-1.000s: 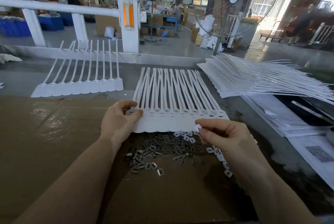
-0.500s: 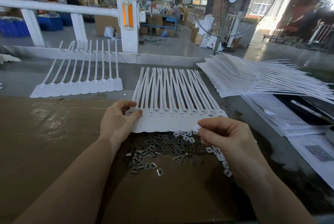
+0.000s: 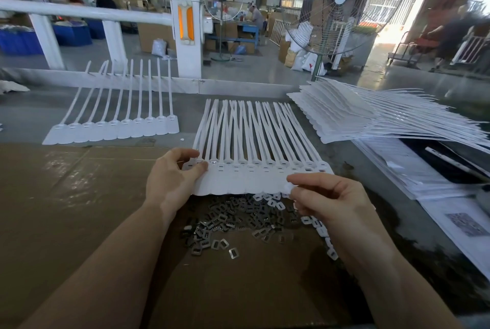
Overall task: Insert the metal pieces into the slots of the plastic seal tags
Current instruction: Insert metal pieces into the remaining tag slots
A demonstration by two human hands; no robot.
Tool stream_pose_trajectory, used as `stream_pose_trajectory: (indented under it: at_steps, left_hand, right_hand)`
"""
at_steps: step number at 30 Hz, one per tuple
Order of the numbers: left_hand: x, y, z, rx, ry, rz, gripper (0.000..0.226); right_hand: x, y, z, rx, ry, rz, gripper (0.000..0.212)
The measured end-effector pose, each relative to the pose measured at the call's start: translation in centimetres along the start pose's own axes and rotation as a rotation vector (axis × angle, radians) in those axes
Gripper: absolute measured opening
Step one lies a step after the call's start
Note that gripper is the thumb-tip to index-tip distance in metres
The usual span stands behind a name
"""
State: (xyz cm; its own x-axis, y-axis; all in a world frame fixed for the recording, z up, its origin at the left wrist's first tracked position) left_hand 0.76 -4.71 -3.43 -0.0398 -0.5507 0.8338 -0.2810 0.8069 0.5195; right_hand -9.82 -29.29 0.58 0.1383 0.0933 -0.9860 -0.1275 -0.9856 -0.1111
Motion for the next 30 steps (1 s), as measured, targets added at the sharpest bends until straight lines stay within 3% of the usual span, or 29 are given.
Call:
stream_pose_trajectory:
  at_steps: [7, 16, 22, 30]
  left_hand:
    - [0.0, 0.1, 0.0, 0.001, -0.005, -0.004, 0.022]
    - [0.0, 0.1, -0.1, 0.006, -0.021, -0.02, 0.023]
    - [-0.1, 0.1, -0.1, 0.007, -0.018, -0.001, 0.019]
    - [-0.2, 0.0, -0.1, 0.002, -0.007, 0.005, 0.023]
  right_hand:
    - [0.5, 0.8, -0.6, 0.05, 0.005, 0.043, 0.022]
    - [-0.9, 4.1, -4.5, 0.255, 0.17, 0.538, 0.008]
    - [-0.6, 4.1, -7.1, 0.215, 0.115, 0.77, 0.006]
    - [0.4, 3.9, -8.4, 0.162, -0.003, 0.874, 0.012]
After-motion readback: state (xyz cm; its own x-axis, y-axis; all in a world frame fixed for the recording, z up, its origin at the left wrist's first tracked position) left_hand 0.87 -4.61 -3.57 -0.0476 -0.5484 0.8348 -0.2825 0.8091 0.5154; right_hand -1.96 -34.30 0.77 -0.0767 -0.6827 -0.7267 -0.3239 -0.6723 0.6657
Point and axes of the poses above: each hand's wrist, its own z-axis away from the middle knuckle, its own y-axis out of the back of the hand, x = y × z, the point moved 7 cm from there along -z, towards the middle knuckle, and after that the axes turned 10 degrees about -z, right-handed, at the moved point
